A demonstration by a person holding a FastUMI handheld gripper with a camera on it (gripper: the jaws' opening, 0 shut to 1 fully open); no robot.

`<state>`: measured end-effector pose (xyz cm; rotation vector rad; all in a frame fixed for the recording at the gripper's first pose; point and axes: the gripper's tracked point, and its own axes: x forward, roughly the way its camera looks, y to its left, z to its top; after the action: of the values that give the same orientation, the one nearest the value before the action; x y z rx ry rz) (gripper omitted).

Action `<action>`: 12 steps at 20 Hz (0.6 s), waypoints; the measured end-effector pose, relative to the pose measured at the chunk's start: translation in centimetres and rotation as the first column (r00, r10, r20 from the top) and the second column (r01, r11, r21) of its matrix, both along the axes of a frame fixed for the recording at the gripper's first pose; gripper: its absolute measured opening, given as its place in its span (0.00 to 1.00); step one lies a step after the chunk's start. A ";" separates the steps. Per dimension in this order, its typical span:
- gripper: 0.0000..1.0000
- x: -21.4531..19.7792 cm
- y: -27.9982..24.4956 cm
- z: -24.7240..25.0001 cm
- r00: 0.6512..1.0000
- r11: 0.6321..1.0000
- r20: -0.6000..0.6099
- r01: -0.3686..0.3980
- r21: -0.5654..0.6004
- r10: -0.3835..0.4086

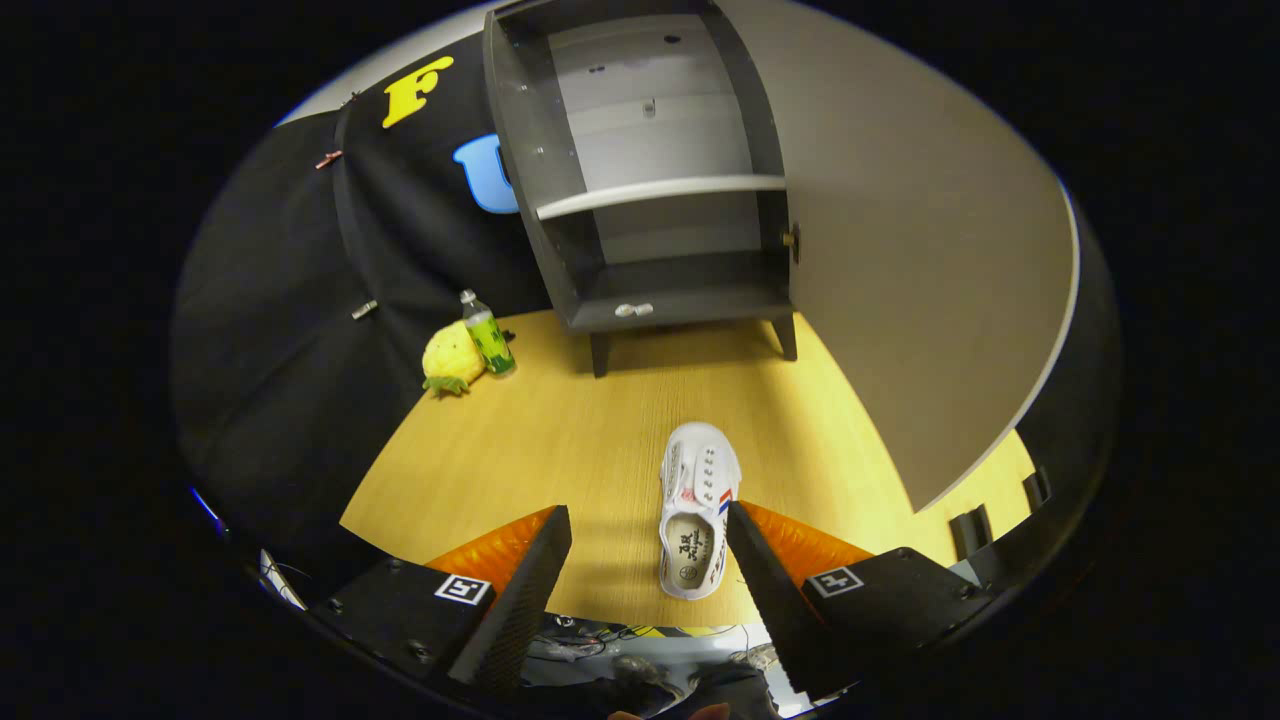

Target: Open the shoe cabinet door, grab the shoes and put them into the shoe cabinet, then close the shoe cabinet door.

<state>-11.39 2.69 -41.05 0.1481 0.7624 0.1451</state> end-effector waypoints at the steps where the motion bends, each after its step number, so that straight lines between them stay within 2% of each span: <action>1: 0.99 0.2 0.1 -1.6 1.000 1.000 -0.022 0.002 -0.004 -0.002; 5: 0.97 1.3 1.0 -8.2 0.996 1.000 -0.084 0.004 0.002 -0.004; 7: 0.90 1.4 1.4 -10.8 0.992 1.000 -0.121 0.019 0.008 -0.018; 9: 0.89 2.6 2.3 -12.8 0.992 0.999 -0.126 0.028 0.020 -0.025; 12: 0.73 5.0 2.3 -14.2 0.996 0.998 -0.063 0.063 -0.011 -0.064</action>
<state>-6.40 5.01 -55.29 0.1686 0.8205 0.0767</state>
